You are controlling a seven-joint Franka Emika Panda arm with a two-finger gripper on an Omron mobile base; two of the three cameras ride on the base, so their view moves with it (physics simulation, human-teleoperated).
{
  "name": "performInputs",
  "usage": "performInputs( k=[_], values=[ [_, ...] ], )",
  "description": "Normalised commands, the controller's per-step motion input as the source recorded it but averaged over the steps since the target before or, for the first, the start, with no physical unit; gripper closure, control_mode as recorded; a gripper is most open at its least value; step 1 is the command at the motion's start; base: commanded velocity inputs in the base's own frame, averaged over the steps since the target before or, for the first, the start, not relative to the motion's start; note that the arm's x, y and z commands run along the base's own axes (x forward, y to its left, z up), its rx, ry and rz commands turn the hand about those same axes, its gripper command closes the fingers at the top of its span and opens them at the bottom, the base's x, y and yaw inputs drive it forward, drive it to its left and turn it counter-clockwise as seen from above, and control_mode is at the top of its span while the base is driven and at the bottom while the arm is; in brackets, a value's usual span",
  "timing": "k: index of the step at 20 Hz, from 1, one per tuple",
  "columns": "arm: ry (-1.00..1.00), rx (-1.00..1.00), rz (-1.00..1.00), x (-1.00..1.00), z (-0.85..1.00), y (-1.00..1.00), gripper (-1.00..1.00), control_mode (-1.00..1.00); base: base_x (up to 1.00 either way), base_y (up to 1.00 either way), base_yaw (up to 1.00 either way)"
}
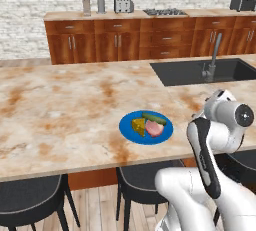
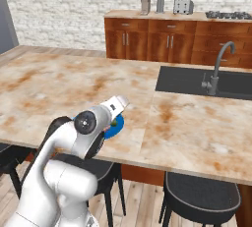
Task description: Take the cheese, steak, and cucumber from the fridge and place them on the plate on the dining counter to create an appetizer plate.
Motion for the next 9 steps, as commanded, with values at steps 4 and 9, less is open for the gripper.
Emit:
performInputs(
  k=[4,9],
  values=[
    [-0.01,0.06,-0.03,-0.87,0.55,-0.82,-1.0,-1.0,0.0,0.0,0.0],
    [0.02,0.05,-0.03,-0.67,0.62,-0.9,-1.0,-1.0,0.0,0.0,0.0]
  ],
)
